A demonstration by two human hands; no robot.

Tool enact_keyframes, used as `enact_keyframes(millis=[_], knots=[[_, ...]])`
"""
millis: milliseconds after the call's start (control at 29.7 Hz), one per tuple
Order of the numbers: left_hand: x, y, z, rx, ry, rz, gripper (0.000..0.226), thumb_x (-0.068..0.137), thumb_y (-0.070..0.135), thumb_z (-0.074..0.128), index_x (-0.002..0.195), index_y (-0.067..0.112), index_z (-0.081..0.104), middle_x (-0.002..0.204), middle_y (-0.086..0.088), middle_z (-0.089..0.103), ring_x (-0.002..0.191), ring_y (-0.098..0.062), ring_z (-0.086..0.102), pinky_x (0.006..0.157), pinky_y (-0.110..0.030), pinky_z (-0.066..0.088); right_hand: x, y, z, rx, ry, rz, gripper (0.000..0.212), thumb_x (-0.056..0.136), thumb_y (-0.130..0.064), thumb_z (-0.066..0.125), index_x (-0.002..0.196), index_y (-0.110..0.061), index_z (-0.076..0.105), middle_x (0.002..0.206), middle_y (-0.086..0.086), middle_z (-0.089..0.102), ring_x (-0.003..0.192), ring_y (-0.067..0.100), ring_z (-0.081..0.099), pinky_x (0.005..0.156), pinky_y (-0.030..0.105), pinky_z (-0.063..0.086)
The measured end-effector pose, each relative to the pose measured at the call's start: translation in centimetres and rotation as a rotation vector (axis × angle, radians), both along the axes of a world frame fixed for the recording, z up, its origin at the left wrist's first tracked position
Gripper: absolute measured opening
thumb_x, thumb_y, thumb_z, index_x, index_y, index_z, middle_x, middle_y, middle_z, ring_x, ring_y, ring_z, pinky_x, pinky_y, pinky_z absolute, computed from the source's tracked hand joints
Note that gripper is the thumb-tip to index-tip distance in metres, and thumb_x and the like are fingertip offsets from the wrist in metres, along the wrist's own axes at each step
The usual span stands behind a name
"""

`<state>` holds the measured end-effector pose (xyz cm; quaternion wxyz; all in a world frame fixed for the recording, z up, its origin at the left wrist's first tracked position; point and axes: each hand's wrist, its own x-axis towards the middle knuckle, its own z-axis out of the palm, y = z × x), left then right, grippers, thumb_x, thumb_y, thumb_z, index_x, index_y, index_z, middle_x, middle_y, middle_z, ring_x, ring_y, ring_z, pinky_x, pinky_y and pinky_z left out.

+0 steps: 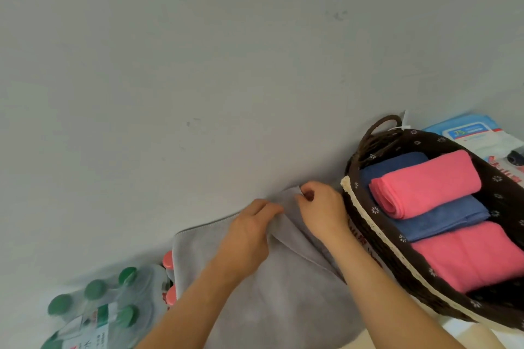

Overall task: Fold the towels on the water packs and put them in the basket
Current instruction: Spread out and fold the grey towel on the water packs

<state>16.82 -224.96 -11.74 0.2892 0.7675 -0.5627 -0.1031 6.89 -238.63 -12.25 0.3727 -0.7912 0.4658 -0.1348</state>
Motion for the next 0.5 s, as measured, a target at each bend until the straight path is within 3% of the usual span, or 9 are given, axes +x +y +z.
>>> enact_keyframes(millis=[67, 135, 269, 404, 505], knots=[[0.1, -0.1, 0.4, -0.044, 0.012, 0.037, 0.052, 0.067, -0.005, 0.04, 0.107, 0.018, 0.064, 0.106, 0.002, 0.062, 0.093, -0.011, 0.058, 0.081, -0.02, 0.047, -0.5, 0.2, 0.7, 0.042, -0.075, 0.006, 0.018, 0.085, -0.017, 0.065, 0.069, -0.019, 0.057, 0.068, -0.006, 0.057, 0.068, 0.016, 0.055, 0.062, 0.028, 0.041], [0.2, -0.3, 0.8, -0.076, 0.065, 0.105, 0.04, 0.073, -0.007, 0.054, 0.1, 0.02, 0.067, 0.098, 0.012, 0.065, 0.087, -0.003, 0.059, 0.079, -0.012, 0.045, -1.0, 0.2, 1.2, 0.05, -0.125, 0.015, 0.009, 0.082, -0.015, 0.067, 0.074, -0.012, 0.064, 0.069, -0.002, 0.064, 0.068, 0.02, 0.059, 0.063, 0.029, 0.046], [0.0, -1.0, 2.6, -0.05, 0.258, 0.187, 0.024, 0.078, 0.003, 0.07, 0.09, 0.023, 0.075, 0.079, 0.03, 0.063, 0.078, 0.008, 0.06, 0.073, -0.004, 0.042, -1.6, 0.5, 2.3, 0.185, -0.254, 0.074, 0.005, 0.077, -0.021, 0.065, 0.078, -0.017, 0.067, 0.067, 0.0, 0.069, 0.066, 0.024, 0.065, 0.066, 0.048, 0.056], [-0.1, -1.6, 4.2, -0.069, 0.271, 0.107, 0.019, 0.083, 0.008, 0.07, 0.092, 0.025, 0.075, 0.077, 0.031, 0.064, 0.076, 0.007, 0.061, 0.069, -0.004, 0.04, -2.1, 1.0, 3.5, 0.303, -0.372, 0.107, 0.01, 0.083, -0.02, 0.068, 0.085, -0.023, 0.077, 0.077, -0.007, 0.075, 0.076, 0.012, 0.071, 0.076, 0.044, 0.058], [-0.2, -1.9, 4.8, -0.071, 0.311, 0.172, 0.014, 0.08, 0.015, 0.074, 0.086, 0.028, 0.07, 0.074, 0.017, 0.067, 0.069, -0.001, 0.06, 0.063, -0.007, 0.041, -2.5, 1.2, 4.1, 0.317, -0.41, 0.076, 0.01, 0.084, -0.017, 0.07, 0.09, -0.019, 0.078, 0.08, -0.006, 0.075, 0.076, 0.008, 0.071, 0.078, 0.036, 0.058]])
